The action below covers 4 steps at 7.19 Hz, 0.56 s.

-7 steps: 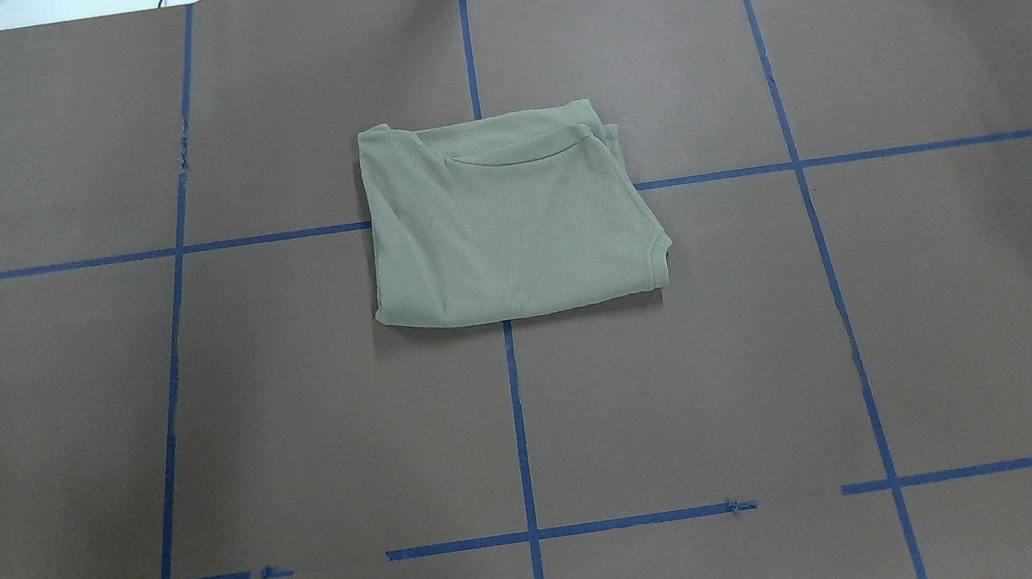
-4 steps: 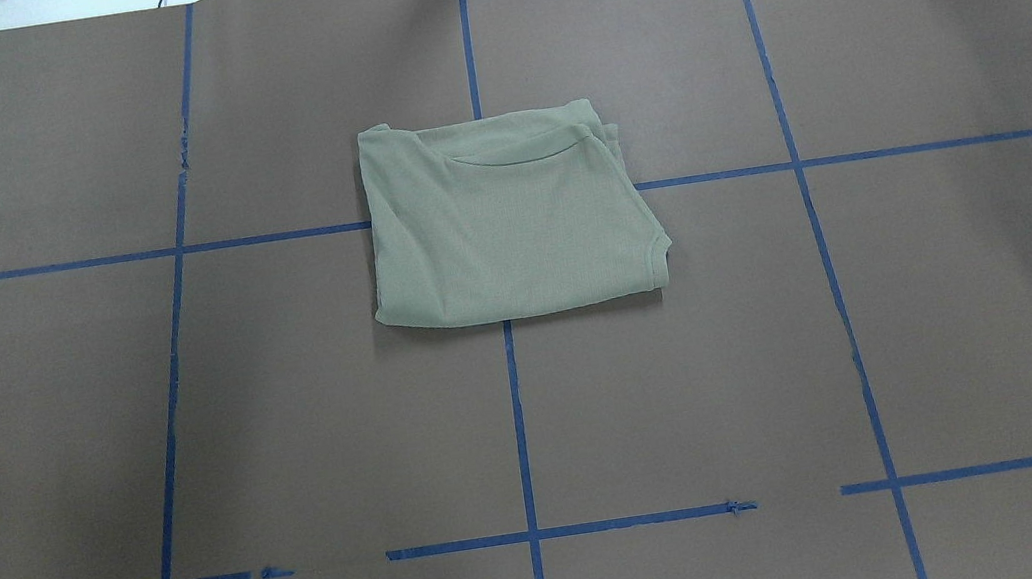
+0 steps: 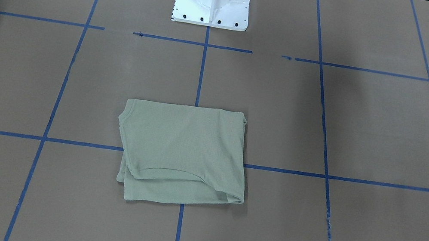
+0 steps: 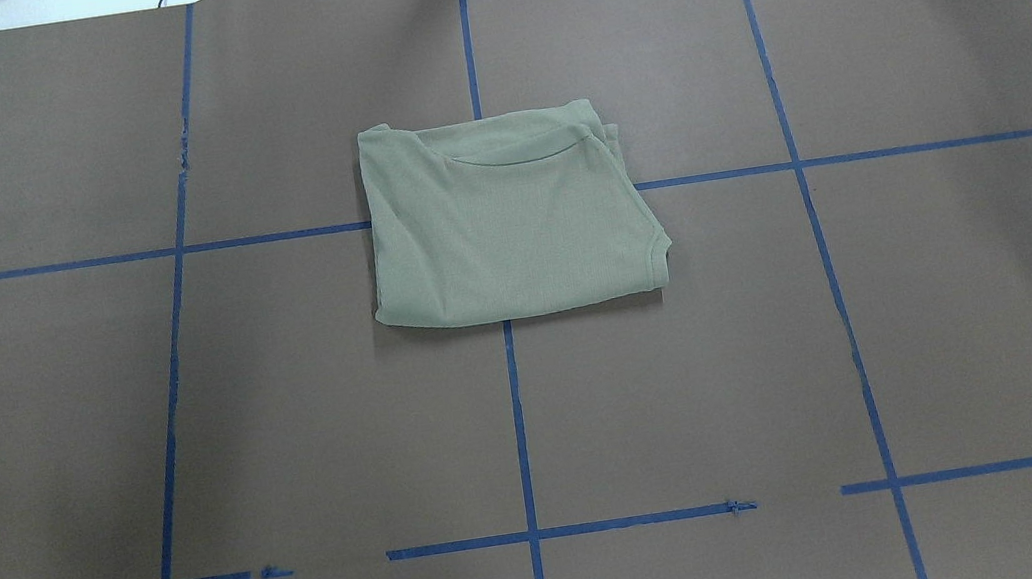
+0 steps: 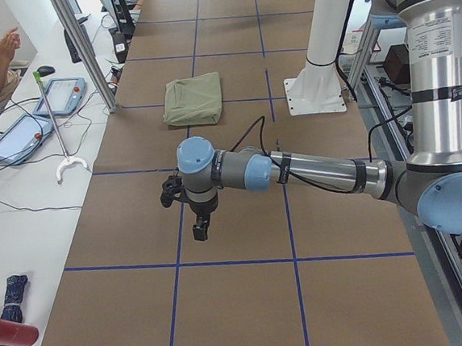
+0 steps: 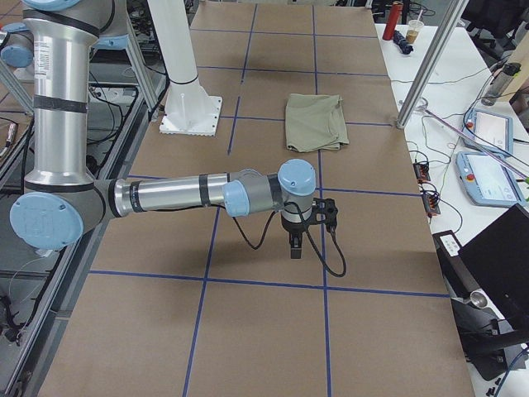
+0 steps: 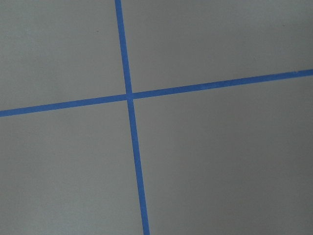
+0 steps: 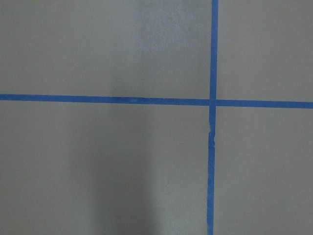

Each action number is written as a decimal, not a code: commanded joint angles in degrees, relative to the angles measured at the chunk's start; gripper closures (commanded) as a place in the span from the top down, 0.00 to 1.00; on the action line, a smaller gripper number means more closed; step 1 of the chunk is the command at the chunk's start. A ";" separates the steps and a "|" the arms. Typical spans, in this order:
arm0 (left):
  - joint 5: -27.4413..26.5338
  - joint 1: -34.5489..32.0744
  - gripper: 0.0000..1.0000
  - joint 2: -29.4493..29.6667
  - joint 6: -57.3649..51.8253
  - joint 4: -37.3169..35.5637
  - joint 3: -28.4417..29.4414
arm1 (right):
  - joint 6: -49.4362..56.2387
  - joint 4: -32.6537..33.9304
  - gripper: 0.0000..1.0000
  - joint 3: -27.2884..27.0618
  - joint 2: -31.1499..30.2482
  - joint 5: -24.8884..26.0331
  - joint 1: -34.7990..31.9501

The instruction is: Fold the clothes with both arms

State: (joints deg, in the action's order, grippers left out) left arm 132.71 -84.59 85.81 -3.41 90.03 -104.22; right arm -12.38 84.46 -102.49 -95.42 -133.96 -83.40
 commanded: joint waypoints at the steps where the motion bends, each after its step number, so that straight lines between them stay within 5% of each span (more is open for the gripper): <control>1: 0.44 -1.19 1.00 0.67 -2.31 -0.30 0.32 | 0.16 0.00 1.00 -0.16 0.05 0.10 0.08; 4: 0.36 -1.54 1.00 -0.19 -2.39 -0.21 -2.92 | 0.25 0.00 1.00 1.06 -0.30 -0.43 -0.01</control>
State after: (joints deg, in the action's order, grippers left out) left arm 133.04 -85.82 86.26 -5.70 89.84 -106.32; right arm -12.14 84.46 -101.96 -95.58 -134.17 -83.37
